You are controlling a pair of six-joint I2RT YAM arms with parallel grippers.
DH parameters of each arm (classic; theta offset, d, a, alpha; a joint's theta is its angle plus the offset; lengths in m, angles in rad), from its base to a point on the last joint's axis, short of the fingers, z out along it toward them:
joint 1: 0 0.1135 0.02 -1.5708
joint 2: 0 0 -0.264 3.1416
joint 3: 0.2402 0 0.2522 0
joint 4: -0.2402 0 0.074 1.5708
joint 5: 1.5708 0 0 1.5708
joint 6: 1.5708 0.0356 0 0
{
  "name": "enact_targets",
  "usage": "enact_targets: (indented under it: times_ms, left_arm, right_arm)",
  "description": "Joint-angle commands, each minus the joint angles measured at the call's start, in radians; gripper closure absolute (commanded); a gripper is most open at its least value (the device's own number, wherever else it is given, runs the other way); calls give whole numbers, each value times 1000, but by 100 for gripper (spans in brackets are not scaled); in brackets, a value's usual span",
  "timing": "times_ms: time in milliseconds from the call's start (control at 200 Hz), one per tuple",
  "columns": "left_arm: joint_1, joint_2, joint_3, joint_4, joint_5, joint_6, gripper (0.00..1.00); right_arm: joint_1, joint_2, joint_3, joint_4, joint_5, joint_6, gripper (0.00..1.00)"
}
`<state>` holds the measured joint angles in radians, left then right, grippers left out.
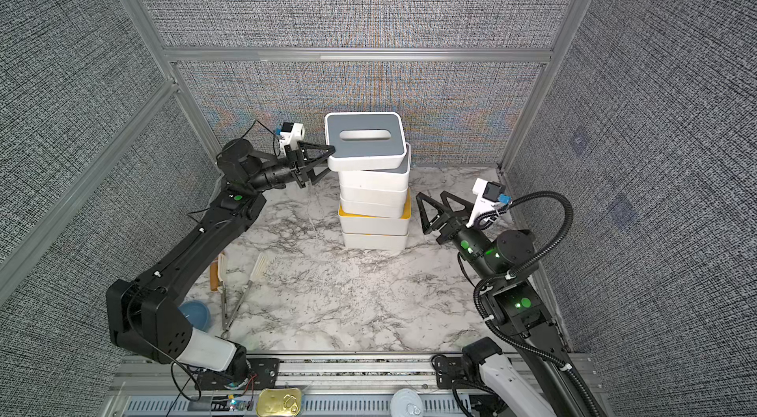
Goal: Stack the tissue boxes
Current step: Place the tissue box at the tissue box.
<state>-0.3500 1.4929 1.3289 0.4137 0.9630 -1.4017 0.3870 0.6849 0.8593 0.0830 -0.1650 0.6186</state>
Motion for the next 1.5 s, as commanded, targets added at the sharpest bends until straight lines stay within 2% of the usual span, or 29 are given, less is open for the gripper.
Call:
enact_targets:
  times_ms: [0,280,835,1120,1496]
  left_arm:
    - [2,-18,-12,103,-14,-16,57]
    - [-4,-41,-47,178,-15,-65,57]
    - [-22,-31,-85,187,-26,-68,56]
    - [-22,-7,-88,196,-29,-73,50]
    - [-21,-7,-90,182,-51,-94,44]
  right_arm:
    - [11,45,39,-16,22,-33,1]
    - [49,146,140,-54,56,-78,1]
    - [86,293,309,-116,106,-143,1]
    - [86,420,407,-161,105,-175,1]
    - [89,491,489,-196,134,-176,1]
